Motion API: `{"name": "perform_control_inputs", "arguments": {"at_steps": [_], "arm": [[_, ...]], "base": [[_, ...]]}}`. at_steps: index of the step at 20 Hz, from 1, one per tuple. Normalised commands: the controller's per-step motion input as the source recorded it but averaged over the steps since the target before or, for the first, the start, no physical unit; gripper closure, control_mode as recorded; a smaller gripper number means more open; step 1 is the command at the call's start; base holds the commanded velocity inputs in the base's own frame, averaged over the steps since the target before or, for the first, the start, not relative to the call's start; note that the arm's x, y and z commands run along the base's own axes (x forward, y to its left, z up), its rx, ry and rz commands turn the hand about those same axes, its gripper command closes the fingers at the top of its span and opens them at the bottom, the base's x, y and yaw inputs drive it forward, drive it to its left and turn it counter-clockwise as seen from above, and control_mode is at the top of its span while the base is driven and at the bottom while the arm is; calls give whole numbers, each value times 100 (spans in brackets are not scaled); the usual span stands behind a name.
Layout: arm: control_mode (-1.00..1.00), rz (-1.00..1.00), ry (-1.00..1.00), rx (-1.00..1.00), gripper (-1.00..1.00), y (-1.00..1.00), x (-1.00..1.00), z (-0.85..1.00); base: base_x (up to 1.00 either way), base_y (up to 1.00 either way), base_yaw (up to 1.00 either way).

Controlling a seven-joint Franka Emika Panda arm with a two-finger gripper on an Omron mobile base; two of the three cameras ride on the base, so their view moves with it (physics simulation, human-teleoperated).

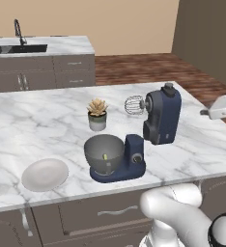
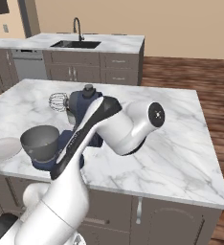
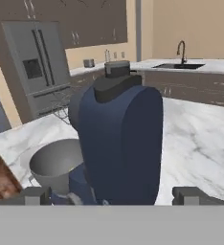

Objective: Add butter and sugar cubes to the stand mixer bowl and then turn on the stand mixer to begin making frosting.

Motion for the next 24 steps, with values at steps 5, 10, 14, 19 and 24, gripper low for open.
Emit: {"name": "perform_control_inputs", "arguments": {"at_steps": [5,10,14,19,24], "arm": [[-100,24,-10,7,-100,0,48,-11],[-100,22,-10,7,-100,0,37,-12],[-100,11,-1,5,-100,28,18,-3],[-100,2,0,0,-100,60,0,0],[-100,2,0,1,-100,30,0,0]], "base": [[0,0,0],[0,0,0],[0,0,0],[0,0,0],[0,0,0]]}}
